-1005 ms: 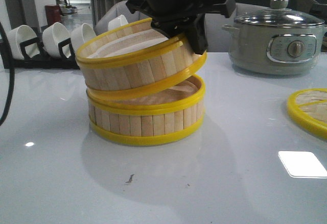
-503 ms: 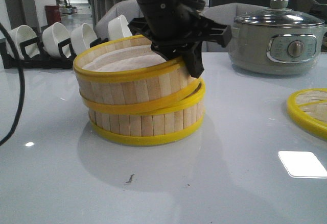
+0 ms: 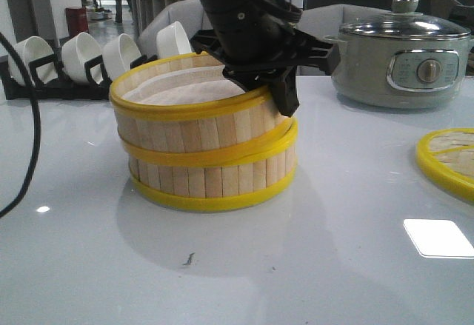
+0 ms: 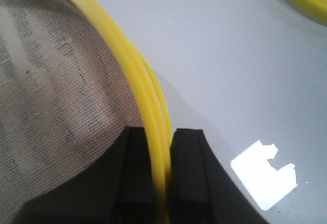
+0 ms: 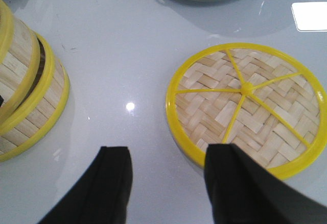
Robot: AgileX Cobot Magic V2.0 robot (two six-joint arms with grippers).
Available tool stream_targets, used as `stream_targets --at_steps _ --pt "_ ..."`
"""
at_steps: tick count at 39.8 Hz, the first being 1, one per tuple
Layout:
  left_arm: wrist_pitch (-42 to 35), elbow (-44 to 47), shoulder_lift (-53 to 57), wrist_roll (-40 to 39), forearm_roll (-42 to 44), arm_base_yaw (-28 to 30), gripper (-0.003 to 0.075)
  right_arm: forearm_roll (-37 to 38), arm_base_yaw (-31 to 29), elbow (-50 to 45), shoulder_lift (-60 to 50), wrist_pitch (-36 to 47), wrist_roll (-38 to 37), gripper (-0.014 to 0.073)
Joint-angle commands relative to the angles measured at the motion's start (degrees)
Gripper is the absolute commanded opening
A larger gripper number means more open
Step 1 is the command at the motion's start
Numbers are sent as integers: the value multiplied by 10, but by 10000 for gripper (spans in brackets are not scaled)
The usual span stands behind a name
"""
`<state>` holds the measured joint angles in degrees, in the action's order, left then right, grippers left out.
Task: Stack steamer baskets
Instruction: 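Lower the held basket onto the centre basket, aligning the rims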
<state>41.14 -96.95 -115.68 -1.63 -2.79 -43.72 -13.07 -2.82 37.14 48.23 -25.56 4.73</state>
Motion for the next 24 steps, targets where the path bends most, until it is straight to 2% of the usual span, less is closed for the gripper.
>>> stream_targets --at_steps 1,24 --pt "-54 -22 32 2 -7 -8 85 0 0 20 -3 41 4 445" --pt "-71 -22 32 6 -7 -8 85 -1 0 20 -3 41 4 445"
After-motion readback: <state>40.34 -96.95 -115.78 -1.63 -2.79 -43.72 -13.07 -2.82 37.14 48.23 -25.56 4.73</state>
